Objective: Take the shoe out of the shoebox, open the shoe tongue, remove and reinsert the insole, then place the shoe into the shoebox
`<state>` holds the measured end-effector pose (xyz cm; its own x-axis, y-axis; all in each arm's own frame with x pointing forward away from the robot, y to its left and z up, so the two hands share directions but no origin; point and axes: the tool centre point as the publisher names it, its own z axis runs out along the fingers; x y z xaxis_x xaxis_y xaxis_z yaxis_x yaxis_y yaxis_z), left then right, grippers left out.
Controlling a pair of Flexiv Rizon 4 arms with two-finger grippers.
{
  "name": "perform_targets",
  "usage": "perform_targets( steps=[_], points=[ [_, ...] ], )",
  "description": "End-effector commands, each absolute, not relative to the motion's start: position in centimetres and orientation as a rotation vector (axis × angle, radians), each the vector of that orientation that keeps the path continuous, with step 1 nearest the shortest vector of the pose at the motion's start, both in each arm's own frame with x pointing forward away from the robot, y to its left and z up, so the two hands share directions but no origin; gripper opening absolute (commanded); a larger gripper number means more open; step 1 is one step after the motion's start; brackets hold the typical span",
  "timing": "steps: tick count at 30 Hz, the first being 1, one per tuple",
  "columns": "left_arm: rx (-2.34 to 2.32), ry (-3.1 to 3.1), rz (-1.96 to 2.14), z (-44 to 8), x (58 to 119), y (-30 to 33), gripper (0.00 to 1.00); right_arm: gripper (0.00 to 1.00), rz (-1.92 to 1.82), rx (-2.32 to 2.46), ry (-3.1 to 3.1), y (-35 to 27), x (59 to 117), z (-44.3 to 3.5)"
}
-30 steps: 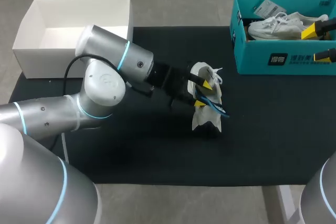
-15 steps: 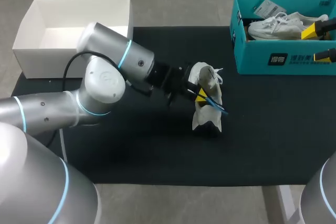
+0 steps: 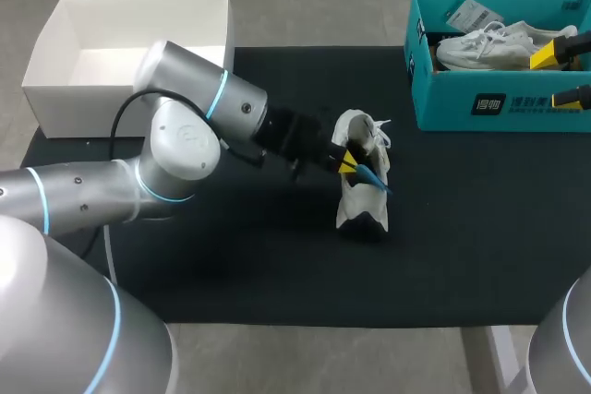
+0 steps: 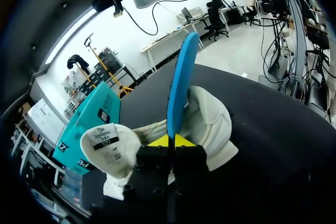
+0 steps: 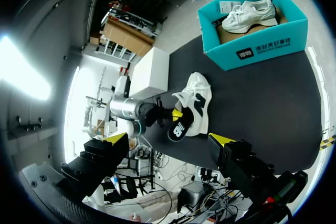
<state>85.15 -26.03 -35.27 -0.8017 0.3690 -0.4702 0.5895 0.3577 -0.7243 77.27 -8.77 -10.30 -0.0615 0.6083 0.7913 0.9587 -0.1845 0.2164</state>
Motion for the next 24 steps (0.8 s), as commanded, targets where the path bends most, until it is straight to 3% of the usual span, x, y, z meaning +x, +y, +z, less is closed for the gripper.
perform_targets(
  steps=[1,8,9,13,15,16,24],
  points=[
    [0.819,2.409,-1.419,-36.0,85.8,-26.3,0.00,1.00,-1.137,-1.810,-1.671,-8.8,77.2,-10.3],
    [0.751,2.419,-1.418,-36.4,87.0,-26.2,0.00,1.00,-1.137,-1.810,-1.671,-8.8,77.2,-10.3],
    [0.733,2.422,-1.430,-36.5,87.2,-26.2,0.11,1.00,-1.137,-1.810,-1.671,-8.8,77.2,-10.3],
    [0.729,2.416,-1.448,-36.2,86.8,-26.2,0.13,1.00,-1.137,-1.810,-1.671,-8.8,77.2,-10.3],
    [0.750,2.402,-1.462,-35.6,86.2,-26.2,0.33,1.00,-1.137,-1.810,-1.671,-8.8,77.2,-10.3],
    [0.760,2.394,-1.468,-35.3,85.9,-26.1,0.37,1.00,-1.137,-1.810,-1.671,-8.8,77.2,-10.3],
    [0.841,2.343,-1.505,-33.2,83.6,-26.3,0.36,1.00,-1.137,-1.810,-1.671,-8.8,77.2,-10.3]
  ],
)
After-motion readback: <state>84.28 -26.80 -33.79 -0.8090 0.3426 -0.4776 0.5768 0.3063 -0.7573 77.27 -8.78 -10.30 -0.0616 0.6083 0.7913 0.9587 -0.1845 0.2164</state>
